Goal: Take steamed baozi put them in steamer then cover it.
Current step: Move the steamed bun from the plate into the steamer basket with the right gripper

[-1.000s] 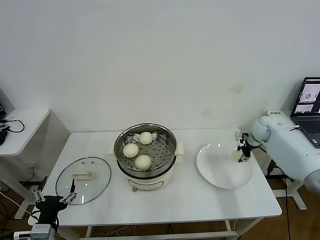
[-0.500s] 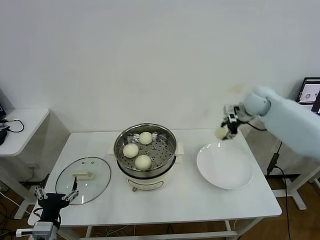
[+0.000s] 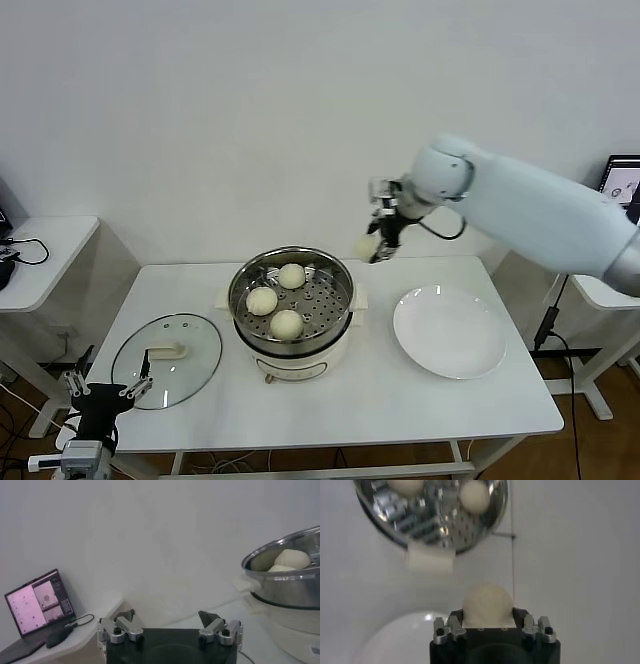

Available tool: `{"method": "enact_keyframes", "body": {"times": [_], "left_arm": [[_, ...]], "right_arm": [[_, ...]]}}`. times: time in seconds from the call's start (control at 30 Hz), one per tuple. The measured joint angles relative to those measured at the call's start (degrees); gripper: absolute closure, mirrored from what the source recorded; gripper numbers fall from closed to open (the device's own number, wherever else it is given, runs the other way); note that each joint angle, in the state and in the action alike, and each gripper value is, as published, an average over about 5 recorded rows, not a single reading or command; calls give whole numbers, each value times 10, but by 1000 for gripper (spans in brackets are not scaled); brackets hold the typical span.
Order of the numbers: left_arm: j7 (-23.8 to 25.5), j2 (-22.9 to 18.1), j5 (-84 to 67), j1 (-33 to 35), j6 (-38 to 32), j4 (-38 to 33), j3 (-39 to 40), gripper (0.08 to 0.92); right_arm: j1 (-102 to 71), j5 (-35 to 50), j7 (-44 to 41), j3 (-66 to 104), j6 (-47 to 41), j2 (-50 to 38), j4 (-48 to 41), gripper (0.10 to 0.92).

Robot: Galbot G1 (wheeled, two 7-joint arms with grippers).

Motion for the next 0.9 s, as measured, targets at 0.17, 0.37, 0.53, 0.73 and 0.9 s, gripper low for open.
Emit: {"method": "enact_keyframes", "body": {"times": [0.17, 0.37, 0.53, 0.73, 0.9], "left_arm": [[0, -1, 0, -1, 0, 2, -1, 177], [0, -4, 0, -5, 0, 1, -2, 177], [0, -5, -2, -5, -1, 2, -3, 177], [0, -1, -6, -7, -2, 3, -8, 177], [0, -2, -7, -7, -2, 6, -8, 177]], "right_arm": [[1, 48, 28, -17, -34, 45, 2, 406], [-14, 71, 53, -32, -62, 88, -6, 406], [-37, 68, 64, -37, -73, 116, -23, 406], [-62, 49, 70, -40, -80, 140, -49, 406], [-75, 31, 71, -41, -83, 146, -69, 406]]}}
